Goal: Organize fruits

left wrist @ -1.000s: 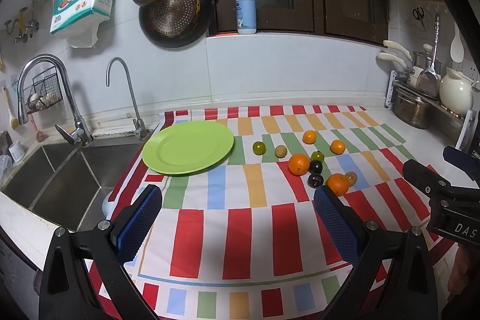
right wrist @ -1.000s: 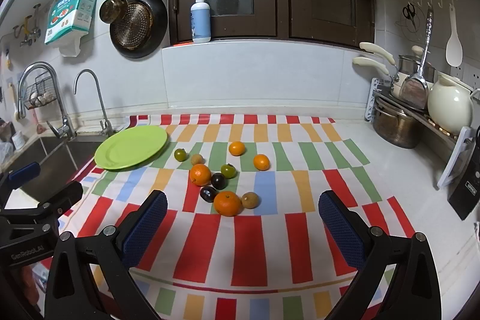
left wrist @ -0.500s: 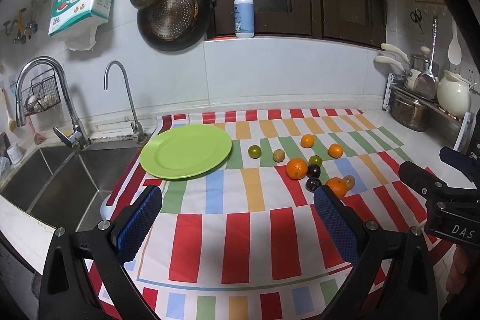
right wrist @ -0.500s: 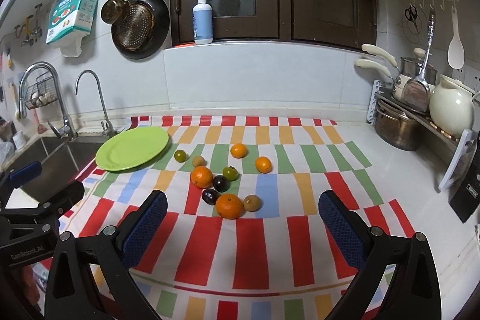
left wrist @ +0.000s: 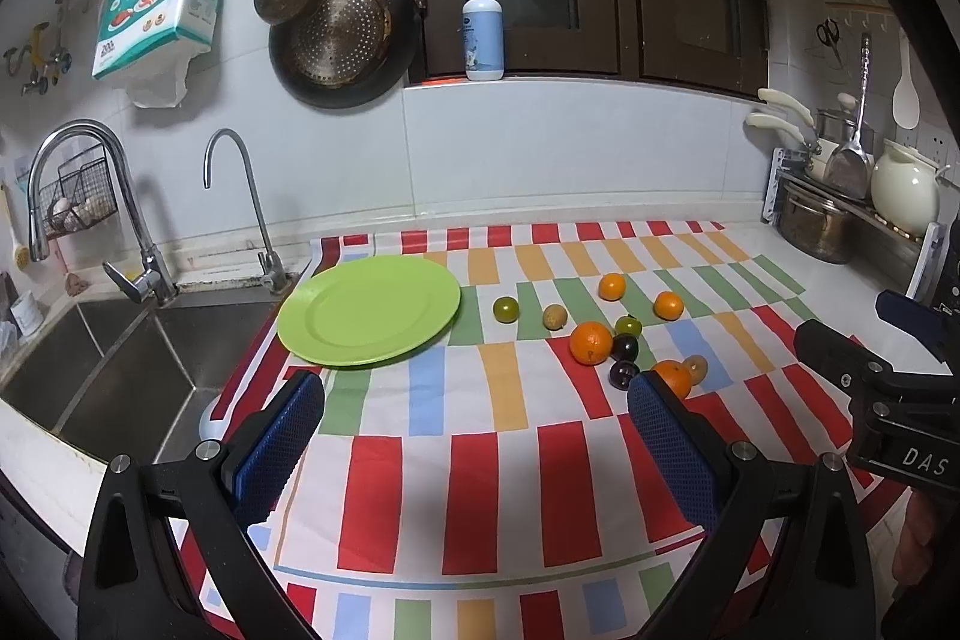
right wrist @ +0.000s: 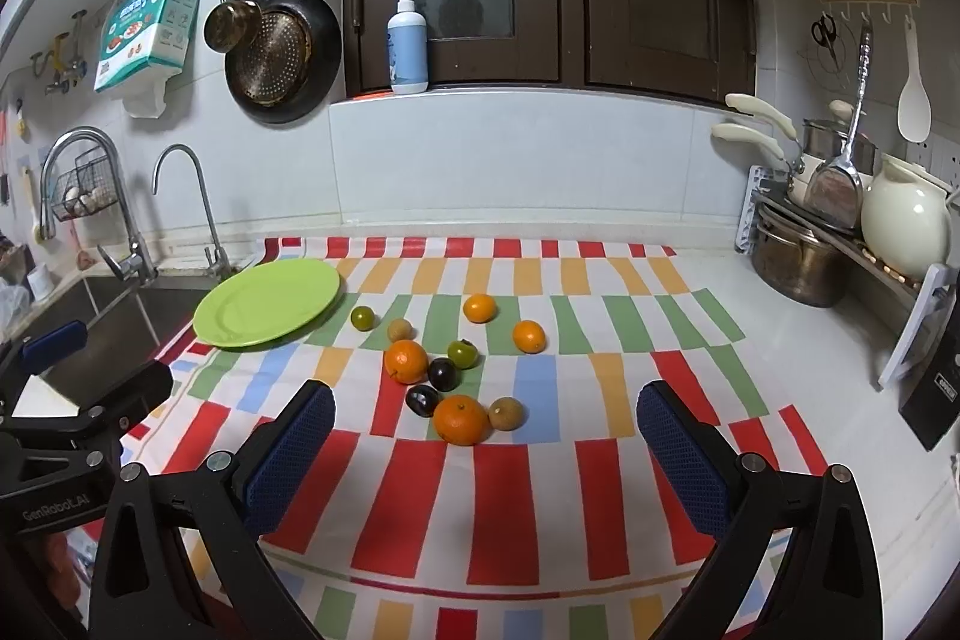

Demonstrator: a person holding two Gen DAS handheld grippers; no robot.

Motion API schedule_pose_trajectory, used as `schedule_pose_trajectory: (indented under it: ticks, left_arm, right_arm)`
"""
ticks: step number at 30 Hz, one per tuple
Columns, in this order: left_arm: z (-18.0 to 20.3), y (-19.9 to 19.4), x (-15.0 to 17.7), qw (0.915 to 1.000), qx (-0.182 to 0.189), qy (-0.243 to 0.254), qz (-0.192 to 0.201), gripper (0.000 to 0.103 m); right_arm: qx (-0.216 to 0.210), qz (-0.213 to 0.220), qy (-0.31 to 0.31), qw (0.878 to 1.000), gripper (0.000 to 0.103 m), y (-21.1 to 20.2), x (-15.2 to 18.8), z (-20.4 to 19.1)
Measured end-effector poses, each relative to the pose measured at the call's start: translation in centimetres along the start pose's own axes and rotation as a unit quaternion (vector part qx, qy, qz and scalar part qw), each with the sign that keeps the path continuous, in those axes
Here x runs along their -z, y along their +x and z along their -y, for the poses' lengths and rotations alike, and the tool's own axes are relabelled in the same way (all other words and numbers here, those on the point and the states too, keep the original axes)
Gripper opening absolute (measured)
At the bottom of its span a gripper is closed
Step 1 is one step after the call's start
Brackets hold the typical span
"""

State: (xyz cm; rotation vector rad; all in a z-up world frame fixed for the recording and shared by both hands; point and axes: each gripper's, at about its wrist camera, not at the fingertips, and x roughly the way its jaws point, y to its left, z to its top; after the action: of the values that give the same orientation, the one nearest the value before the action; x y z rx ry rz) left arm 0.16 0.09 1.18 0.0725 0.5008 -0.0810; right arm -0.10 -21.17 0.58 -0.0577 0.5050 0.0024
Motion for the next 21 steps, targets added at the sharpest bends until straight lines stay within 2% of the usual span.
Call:
schedule_pose_trajectory:
  ticks: [21]
  left_arm:
    - [0.2,0.75,-0.12,1.0,0.007,0.002,0.0,0.103]
  right_arm:
    - [0.0,-0.002,0.001,1.0,0.102,0.3,-0.14,-0.01]
